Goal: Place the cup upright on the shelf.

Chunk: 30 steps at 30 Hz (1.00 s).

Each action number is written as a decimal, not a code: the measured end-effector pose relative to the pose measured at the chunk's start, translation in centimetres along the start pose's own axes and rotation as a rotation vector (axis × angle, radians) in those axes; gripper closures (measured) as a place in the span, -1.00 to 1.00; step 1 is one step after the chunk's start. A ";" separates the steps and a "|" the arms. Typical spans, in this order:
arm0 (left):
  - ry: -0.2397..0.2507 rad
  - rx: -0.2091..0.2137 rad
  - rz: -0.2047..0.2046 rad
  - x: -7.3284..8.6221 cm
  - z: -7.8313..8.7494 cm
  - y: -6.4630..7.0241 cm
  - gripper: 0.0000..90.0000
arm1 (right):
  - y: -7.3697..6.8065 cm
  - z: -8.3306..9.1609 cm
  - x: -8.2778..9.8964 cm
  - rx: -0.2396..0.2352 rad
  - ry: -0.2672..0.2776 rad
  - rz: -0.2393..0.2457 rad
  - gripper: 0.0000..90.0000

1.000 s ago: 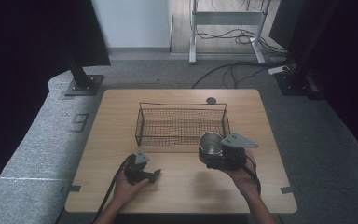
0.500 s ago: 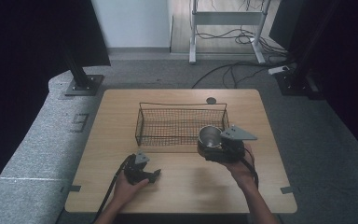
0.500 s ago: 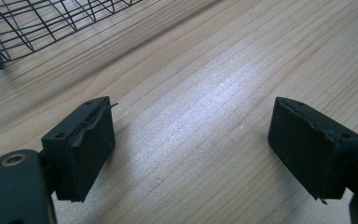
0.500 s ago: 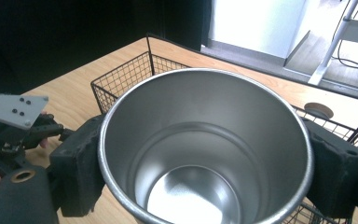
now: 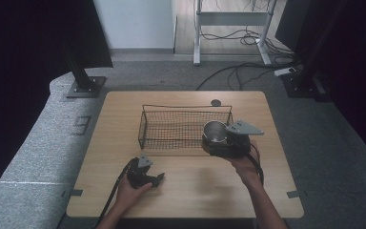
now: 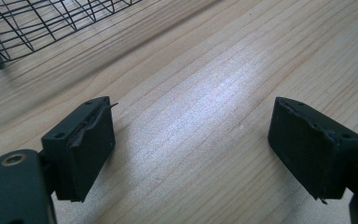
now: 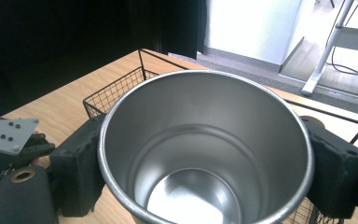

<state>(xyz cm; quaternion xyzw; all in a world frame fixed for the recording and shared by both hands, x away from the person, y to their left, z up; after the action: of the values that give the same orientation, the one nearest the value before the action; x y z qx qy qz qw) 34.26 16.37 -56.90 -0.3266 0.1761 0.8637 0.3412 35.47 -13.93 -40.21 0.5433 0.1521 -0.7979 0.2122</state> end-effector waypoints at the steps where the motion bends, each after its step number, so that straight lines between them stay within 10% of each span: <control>1: 0.000 0.000 0.000 0.0 0.0 0.0 -0.68 | 0.0 -0.1 -0.1 0.001 -0.002 0.002 -0.69; 30: -0.001 0.000 0.000 0.0 0.0 0.0 -0.68 | 1.3 -3.4 -2.1 0.024 -0.025 -0.034 -0.69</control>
<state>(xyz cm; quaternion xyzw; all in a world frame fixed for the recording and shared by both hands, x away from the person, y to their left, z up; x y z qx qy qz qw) 34.25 16.37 -56.90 -0.3263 0.1760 0.8637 0.3414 39.54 -13.03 -39.51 0.5329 0.1492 -0.8100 0.1938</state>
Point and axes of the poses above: each handheld gripper's, and its own axes: z roughly backward along the jaws, x roughly out of its underside, y roughly to its right, the point moved 3 cm from there along -z, roughly forward along the jaws, and after that the axes turned 6 degrees about x, right-handed, at the moved point
